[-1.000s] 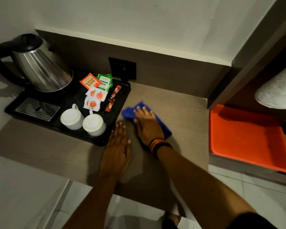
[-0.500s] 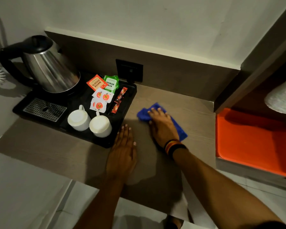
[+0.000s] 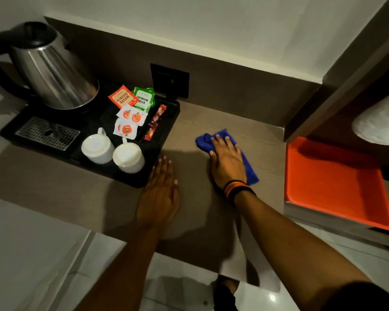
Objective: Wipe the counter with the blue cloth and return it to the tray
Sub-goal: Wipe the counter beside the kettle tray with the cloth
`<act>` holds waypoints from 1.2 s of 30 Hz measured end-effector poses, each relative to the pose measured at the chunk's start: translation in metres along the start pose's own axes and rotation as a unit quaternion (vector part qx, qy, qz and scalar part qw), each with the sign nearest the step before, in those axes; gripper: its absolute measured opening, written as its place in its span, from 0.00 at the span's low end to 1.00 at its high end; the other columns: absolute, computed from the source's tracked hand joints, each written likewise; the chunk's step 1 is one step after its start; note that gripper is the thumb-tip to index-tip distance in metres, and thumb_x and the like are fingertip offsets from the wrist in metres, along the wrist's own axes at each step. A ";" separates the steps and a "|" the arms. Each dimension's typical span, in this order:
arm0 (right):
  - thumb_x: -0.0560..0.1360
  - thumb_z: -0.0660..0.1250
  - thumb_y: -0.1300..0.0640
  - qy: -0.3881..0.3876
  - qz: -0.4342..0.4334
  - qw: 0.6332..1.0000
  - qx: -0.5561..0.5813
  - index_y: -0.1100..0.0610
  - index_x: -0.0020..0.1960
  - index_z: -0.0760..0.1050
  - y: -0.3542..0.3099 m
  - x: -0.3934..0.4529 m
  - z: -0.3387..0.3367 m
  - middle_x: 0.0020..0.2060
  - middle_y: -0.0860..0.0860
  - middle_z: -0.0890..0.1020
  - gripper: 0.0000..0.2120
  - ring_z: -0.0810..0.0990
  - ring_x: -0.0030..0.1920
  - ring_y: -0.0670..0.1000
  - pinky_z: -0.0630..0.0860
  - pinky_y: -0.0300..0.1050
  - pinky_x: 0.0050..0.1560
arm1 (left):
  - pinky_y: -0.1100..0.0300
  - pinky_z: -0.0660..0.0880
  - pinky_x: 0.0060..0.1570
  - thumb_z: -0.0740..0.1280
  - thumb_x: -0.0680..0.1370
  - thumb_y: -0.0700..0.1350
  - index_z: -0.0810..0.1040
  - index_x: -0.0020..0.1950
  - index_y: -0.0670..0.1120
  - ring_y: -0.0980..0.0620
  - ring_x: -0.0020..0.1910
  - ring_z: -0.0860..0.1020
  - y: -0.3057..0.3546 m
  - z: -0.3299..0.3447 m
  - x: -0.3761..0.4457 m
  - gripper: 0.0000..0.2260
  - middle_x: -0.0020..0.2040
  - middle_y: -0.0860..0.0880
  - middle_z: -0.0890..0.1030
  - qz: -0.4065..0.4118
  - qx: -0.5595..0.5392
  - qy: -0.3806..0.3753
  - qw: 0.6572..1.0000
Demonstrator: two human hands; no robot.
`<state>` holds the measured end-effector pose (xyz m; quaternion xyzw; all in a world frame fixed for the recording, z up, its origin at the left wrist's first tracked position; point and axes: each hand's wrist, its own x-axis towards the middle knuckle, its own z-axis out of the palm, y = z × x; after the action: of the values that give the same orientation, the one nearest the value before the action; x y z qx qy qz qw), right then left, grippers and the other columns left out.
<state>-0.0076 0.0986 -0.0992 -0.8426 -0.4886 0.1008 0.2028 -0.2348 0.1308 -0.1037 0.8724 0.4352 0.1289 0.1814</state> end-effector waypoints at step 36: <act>0.83 0.57 0.51 -0.015 -0.013 1.000 0.009 0.50 0.77 0.64 -0.034 0.047 0.012 0.78 0.52 0.67 0.23 0.59 0.79 0.56 0.53 0.60 0.80 | 0.49 0.51 0.83 0.52 0.84 0.48 0.55 0.83 0.41 0.47 0.84 0.51 -0.009 0.005 0.002 0.27 0.84 0.43 0.55 0.025 0.010 -0.021 0.999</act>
<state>-0.0146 0.1570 -0.0939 -0.8327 -0.5013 0.1153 0.2048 -0.2379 0.1362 -0.1114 0.8871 0.4110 0.1109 0.1784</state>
